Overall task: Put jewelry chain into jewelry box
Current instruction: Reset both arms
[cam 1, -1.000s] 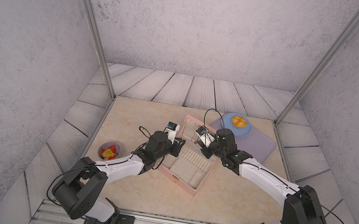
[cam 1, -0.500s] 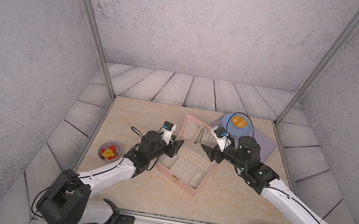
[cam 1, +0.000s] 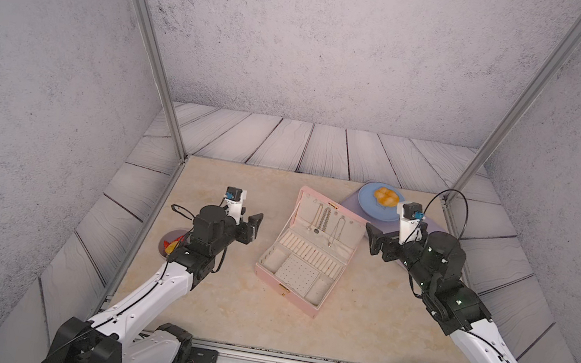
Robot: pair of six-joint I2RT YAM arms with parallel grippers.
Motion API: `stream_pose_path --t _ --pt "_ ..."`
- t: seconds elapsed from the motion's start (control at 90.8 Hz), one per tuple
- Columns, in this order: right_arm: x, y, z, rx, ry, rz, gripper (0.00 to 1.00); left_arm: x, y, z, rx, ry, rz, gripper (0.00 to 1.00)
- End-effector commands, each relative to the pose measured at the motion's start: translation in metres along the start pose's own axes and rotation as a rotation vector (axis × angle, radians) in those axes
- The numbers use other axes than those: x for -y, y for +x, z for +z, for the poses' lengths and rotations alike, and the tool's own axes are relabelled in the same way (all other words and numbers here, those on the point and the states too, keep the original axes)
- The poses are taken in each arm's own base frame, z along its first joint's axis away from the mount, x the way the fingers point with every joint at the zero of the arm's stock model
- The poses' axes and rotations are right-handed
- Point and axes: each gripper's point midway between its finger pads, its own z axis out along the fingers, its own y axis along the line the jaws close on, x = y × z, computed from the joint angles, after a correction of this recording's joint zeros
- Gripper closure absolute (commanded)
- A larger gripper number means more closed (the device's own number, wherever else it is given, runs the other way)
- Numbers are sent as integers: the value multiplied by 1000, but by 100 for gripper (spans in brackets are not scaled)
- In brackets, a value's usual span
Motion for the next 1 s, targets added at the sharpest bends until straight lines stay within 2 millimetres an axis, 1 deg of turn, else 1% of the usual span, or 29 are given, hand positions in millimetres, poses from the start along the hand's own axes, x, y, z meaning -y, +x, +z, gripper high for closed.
stream_pose_path --t 0.0,0.077,0.11,0.121,0.154,0.209,0.275,0.286,0.297,0.374,0.451,0.484,0.506,0.528,0.539,0.583,0.672,0.705,0.782,0.848,0.903,0.958,0.991 --pt "45 30 0 -45 101 196 1 -54 4 -8 5 -177 -49 27" --pt "92 57 1 -45 204 319 1 -82 2 -12 30 -252 -63 23" --pt "108 71 2 -46 241 359 1 -93 2 -14 37 -281 -61 21" --pt "120 71 0 -37 270 372 1 -96 2 -14 36 -292 -59 20" --pt "132 84 1 -45 301 394 1 -106 3 -16 36 -327 -48 18" --pt "149 105 6 -70 361 390 1 -125 3 -20 50 -399 -29 12" --pt "162 130 12 -127 420 357 1 -147 8 -23 72 -455 -37 4" --pt "163 134 13 -137 424 352 1 -147 11 -22 69 -453 -39 2" --pt "164 136 15 -144 426 348 1 -151 11 -22 76 -460 -43 1" --pt "165 152 24 -149 416 315 1 -171 23 -22 84 -488 -65 1" --pt "159 153 30 -56 366 254 1 -177 33 -20 95 -490 -75 1" --pt "156 154 30 -10 351 233 1 -174 36 -16 102 -460 -77 1" --pt "154 162 30 0 346 228 1 -170 35 -13 112 -427 -65 1" --pt "153 159 30 38 342 212 1 -165 39 -9 99 -396 -50 1" --pt "152 162 30 40 339 208 1 -164 41 -7 90 -385 -45 1" --pt "150 167 32 71 328 188 1 -162 45 -3 74 -370 -27 1" --pt "149 179 44 45 299 176 1 -154 54 8 63 -325 16 1" --pt "151 183 50 24 298 180 1 -151 60 14 47 -312 36 1" --pt "153 189 60 2 286 183 1 -142 71 31 0 -274 92 1" --pt "153 195 65 -14 283 184 1 -135 80 46 -32 -242 131 1" --pt "150 197 70 -16 278 171 1 -134 84 44 -41 -243 131 1" --pt "145 206 76 -51 270 147 1 -133 84 45 -48 -244 139 1" --pt "144 206 83 -52 269 128 1 -136 85 45 -55 -261 129 1"
